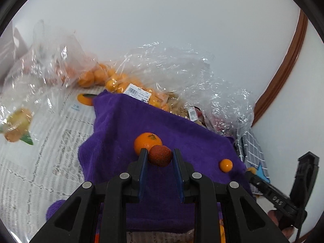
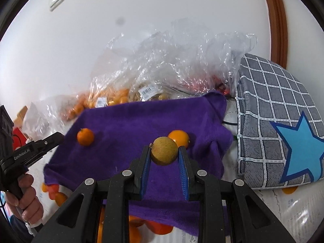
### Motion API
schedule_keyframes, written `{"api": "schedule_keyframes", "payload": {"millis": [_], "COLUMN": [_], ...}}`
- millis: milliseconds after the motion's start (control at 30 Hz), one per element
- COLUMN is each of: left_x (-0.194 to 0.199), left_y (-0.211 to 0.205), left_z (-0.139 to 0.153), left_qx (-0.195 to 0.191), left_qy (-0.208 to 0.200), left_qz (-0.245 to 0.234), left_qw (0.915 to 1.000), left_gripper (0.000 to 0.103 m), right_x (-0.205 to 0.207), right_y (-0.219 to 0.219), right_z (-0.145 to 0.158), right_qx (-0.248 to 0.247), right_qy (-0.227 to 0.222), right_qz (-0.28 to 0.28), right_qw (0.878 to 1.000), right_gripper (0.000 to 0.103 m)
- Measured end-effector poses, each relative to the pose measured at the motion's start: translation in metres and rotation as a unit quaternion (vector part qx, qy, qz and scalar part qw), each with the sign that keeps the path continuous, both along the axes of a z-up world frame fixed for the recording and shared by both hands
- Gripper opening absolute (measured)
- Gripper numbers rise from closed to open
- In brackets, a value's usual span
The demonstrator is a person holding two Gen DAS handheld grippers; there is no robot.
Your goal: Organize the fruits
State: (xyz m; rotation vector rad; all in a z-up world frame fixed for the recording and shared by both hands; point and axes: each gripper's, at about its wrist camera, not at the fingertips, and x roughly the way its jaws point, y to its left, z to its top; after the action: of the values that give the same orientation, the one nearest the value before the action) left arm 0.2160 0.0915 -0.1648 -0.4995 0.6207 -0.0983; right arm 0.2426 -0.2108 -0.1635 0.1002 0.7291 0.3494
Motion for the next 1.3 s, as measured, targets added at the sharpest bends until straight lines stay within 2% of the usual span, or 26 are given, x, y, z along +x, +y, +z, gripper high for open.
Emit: {"api": "schedule_keyframes", "payload": {"millis": [200, 400, 533, 900, 1300], "left_x": [0.007, 0.01, 0.012, 0.014, 0.015], "left_y": [-0.001, -0.012, -0.014, -0.018, -0.017], "left_z": [-0.008, -0.009, -0.011, -0.016, -0.017], "left_qx": [0.013, 0.064, 0.076, 0.089, 0.085], "left_qy": [0.016, 0.023, 0.029, 0.033, 0.033], "left_qz": [0.0, 0.008, 0.005, 0.004, -0.004], "left_qw": [0.9998, 0.9977, 0.9967, 0.9955, 0.9958], "left_gripper": [0.023, 0.023, 0.023, 0.023, 0.026], "right_x": [0.006, 0.012, 0.014, 0.018, 0.02], "right_y": [0.008, 0.013, 0.017, 0.025, 0.028], "right_z": [-0.014, -0.027, -0.033, -0.04, -0.04], "right_qx": [-0.014, -0.024, -0.03, -0.051, -0.063], "right_qy": [0.009, 0.025, 0.034, 0.049, 0.051], "right_qz": [0.01, 0.011, 0.015, 0.017, 0.019], "right_qw": [1.0, 0.999, 0.999, 0.997, 0.996], "right_gripper": [0.027, 0.027, 0.027, 0.027, 0.029]}}
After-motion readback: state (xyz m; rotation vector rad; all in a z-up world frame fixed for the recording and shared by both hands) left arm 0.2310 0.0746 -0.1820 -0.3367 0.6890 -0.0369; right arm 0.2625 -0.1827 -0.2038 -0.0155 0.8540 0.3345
